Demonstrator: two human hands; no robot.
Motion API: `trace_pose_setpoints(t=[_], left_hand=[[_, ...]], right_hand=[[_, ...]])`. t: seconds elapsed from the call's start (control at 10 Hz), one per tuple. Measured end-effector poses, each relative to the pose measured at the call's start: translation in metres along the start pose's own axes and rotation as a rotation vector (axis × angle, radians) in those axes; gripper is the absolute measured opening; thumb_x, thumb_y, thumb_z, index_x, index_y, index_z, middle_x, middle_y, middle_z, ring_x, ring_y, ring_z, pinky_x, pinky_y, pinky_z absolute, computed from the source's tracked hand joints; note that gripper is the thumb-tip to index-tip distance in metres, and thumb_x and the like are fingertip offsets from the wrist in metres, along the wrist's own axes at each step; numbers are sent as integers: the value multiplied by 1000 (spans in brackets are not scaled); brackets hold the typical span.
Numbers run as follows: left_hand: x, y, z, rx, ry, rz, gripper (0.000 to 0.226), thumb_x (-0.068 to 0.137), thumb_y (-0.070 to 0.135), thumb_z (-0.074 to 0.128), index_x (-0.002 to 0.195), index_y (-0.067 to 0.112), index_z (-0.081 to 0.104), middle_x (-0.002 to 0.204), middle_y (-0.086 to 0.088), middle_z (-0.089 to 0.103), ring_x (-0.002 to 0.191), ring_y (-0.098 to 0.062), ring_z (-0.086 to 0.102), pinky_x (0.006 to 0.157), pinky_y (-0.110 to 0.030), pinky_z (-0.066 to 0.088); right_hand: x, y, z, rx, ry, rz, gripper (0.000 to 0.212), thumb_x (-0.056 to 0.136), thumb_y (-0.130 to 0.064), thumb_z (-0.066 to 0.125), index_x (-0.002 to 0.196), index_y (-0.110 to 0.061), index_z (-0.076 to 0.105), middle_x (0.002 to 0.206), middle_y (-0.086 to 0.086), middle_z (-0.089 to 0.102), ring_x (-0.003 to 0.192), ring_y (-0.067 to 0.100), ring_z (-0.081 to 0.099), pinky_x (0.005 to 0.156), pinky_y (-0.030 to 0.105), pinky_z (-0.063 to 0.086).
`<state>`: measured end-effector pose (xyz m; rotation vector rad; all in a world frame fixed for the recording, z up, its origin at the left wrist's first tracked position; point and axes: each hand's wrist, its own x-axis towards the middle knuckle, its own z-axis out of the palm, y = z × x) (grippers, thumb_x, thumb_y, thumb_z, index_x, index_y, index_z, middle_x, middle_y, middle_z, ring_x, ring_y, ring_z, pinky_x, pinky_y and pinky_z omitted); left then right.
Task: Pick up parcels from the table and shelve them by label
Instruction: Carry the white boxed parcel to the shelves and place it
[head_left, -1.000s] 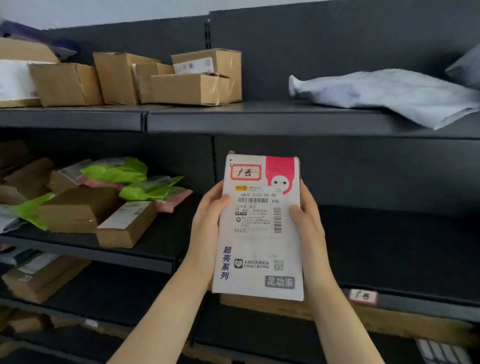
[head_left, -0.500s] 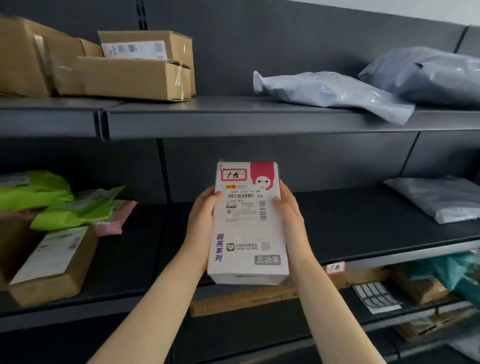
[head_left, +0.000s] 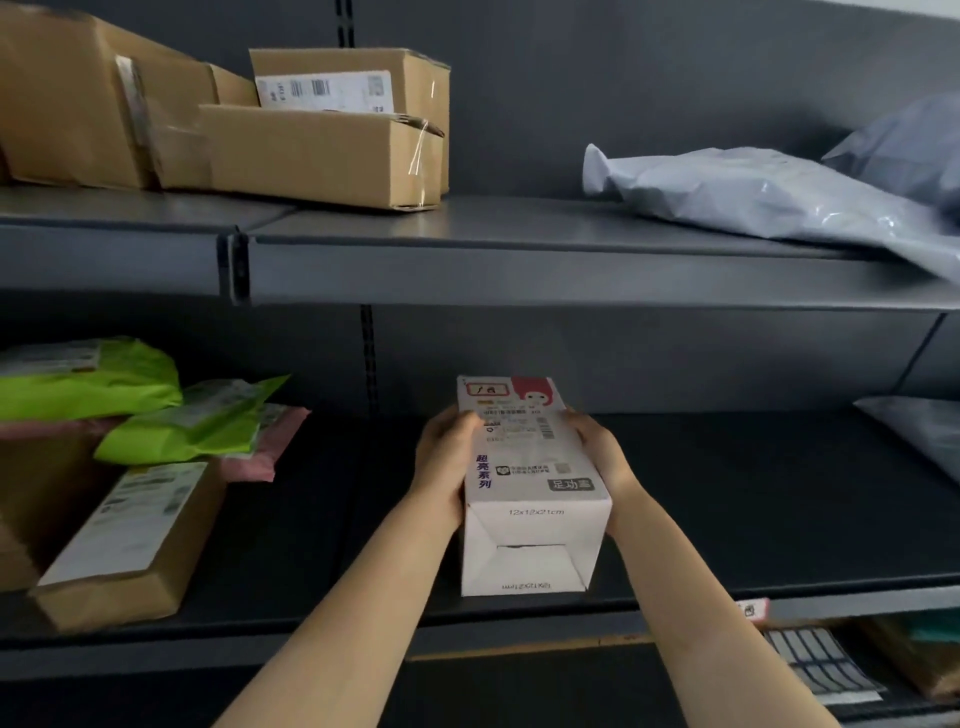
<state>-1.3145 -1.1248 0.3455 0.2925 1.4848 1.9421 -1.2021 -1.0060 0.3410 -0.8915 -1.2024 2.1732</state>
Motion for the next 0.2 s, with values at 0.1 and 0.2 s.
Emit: trace_pose_setpoints(t=[0.1, 0.2], left_hand=[[0, 1, 0, 93, -19, 61, 15, 92, 15, 61, 89, 28, 68, 89, -5, 74, 62, -9, 72, 44, -21, 53], [0, 13, -3, 318, 126, 284, 29, 97, 14, 57, 123, 25, 64, 125, 5, 63, 103, -1, 67, 76, -9, 48]], right_hand=[[4, 0, 0, -59, 22, -9, 30, 100, -29, 52, 123, -11, 63, 103, 16, 73, 90, 35, 70, 84, 50, 57], [0, -7, -3, -221, 113, -91, 46, 103, -30, 49, 147, -17, 47, 141, 17, 60, 126, 37, 60, 111, 52, 44]])
